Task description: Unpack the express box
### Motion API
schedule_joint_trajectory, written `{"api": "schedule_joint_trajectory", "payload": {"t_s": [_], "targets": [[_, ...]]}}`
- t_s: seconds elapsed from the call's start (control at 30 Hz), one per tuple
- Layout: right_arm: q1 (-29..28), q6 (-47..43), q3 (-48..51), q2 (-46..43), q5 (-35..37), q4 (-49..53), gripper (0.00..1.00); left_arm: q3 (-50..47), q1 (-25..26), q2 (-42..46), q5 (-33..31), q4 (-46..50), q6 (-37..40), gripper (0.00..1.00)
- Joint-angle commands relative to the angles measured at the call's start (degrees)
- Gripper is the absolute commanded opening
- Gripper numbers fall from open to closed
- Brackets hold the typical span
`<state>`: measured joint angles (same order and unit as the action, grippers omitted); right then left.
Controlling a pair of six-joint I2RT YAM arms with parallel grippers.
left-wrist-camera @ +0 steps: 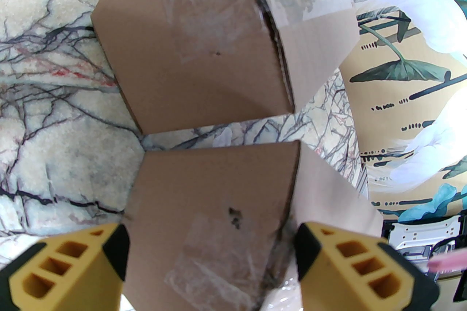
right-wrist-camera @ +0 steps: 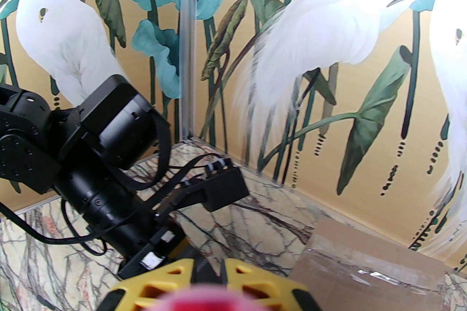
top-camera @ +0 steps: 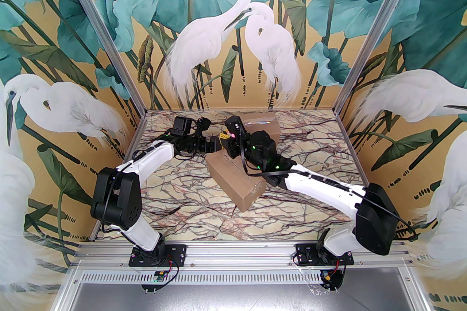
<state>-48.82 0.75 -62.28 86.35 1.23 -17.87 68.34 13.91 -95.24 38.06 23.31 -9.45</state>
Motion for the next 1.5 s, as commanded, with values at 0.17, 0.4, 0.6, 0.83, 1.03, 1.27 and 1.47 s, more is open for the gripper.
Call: {"api": "schedule_joint_trajectory", "payload": {"t_s": [0.17, 0.4, 0.6, 0.83, 1.03, 1.27, 1.47], "targets": [[-0.4, 1.08, -0.33, 3.86, -2.7, -0.85, 0.0, -1.98, 0.24, -0.21, -3.88, 4.46, 0.47, 0.79], [-0.34, -0.33, 0.48, 4.52, -1.45, -0.75, 0.0, -1.98, 0.33, -0.28, -3.71, 4.66, 0.54, 0.79], [-0.32, 0.47, 0.75, 5.06, -2.04, 0.02, 0.0, -1.95, 0.33, -0.25, -4.09, 4.93, 0.51, 0.79], [-0.23, 0.24, 1.23, 4.81, -0.95, 0.98, 0.0, -1.98, 0.33, -0.38, -4.4, 4.99, 0.41, 0.79], [-0.23, -0.76, 2.22, 3.42, -0.21, 2.98, 0.0, -1.8, 0.33, -0.75, -4.93, 5.51, 0.97, 0.79], [-0.23, -0.31, 4.85, 0.67, 0.52, 3.39, 0.0, -0.85, 0.33, -1.96, -5.72, 6.55, 1.71, 0.78], [-0.31, -0.92, 5.92, -1.08, 0.44, 4.42, 0.0, -0.48, 0.33, -2.88, -6.41, 6.85, 2.62, 0.78]]}}
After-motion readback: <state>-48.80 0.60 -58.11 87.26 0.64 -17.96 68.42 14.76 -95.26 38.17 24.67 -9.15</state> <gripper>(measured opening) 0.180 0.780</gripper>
